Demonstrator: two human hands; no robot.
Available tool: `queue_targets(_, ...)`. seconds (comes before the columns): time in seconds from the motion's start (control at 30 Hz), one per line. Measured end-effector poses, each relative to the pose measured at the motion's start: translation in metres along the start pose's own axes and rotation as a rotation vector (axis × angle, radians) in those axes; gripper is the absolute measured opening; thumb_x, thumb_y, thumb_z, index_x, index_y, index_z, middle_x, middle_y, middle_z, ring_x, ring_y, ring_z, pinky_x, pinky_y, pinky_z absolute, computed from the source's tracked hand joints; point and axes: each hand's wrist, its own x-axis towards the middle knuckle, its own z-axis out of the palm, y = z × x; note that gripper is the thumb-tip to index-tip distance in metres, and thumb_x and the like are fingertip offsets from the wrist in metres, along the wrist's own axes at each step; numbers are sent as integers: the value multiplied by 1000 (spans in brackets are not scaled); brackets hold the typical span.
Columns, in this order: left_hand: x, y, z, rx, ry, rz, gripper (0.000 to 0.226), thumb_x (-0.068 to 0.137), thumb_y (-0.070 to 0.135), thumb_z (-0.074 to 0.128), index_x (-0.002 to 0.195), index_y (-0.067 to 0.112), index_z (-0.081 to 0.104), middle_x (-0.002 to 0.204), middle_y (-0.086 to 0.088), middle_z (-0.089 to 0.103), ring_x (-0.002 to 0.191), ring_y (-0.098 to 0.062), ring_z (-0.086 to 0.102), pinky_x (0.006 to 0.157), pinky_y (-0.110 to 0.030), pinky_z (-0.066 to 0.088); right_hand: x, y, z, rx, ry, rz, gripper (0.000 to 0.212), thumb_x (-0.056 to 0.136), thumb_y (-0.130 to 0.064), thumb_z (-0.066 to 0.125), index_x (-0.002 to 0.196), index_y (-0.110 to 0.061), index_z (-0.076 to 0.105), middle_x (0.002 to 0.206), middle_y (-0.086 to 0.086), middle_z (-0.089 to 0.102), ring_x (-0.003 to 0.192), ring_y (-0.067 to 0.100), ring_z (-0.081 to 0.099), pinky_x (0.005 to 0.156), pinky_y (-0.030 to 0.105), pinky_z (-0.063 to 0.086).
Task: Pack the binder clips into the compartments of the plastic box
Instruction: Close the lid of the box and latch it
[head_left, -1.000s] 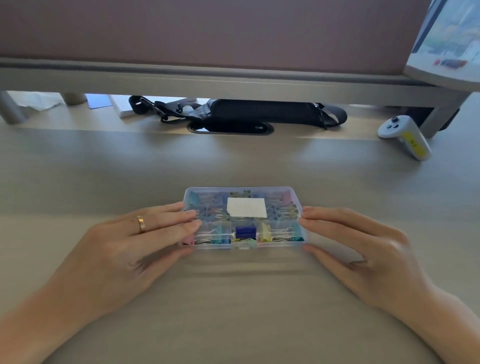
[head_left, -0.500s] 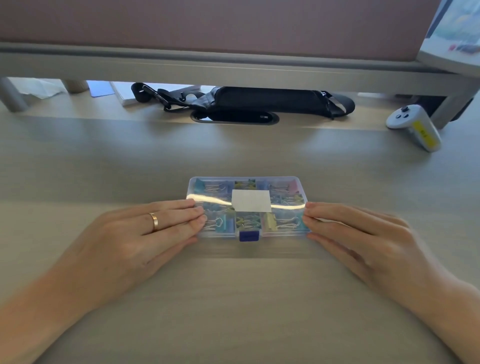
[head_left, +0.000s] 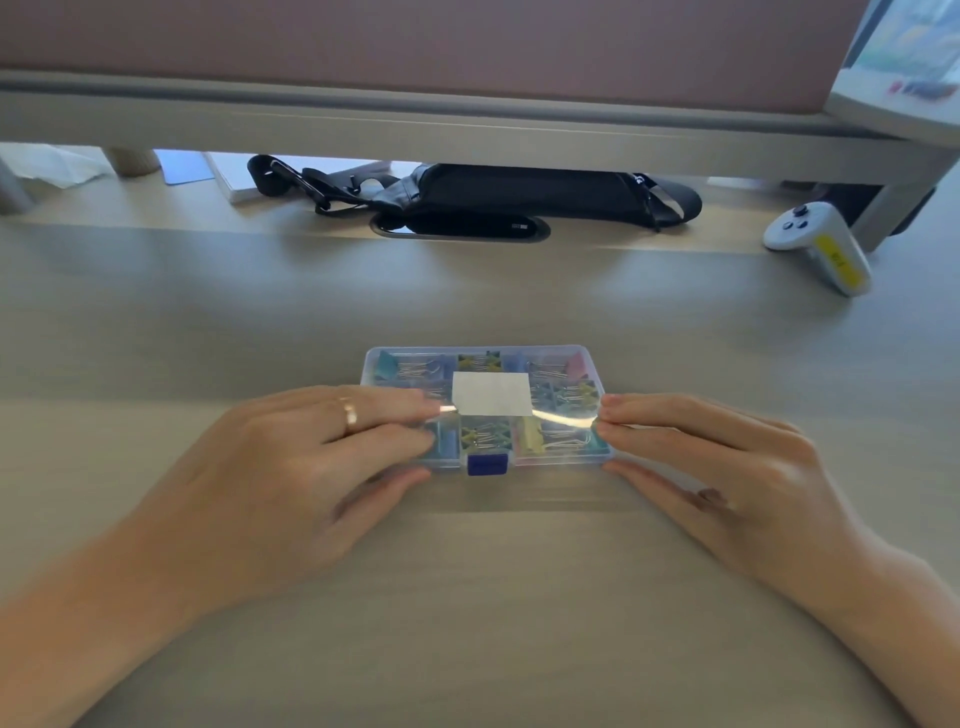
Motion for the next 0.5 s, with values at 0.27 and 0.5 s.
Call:
queue_targets(0.27, 37, 18, 23, 13, -264, -28, 54, 104, 50, 35, 154, 31, 43, 158, 11, 43, 141, -14, 45, 115, -35, 35, -1, 4, 4, 48, 1, 17, 14, 92, -11, 78, 104, -4, 82, 114, 5, 77, 112, 15, 73, 95, 37, 61)
queue_targets(0.5, 34, 9, 30, -103, -243, -3, 50, 103, 45, 44, 150, 30, 49, 157, 12, 44, 147, -10, 39, 119, -37, 34, -2, 5, 3, 28, -15, -15, 13, 97, -12, 75, 103, -4, 81, 113, 7, 77, 114, 19, 73, 93, 40, 61)
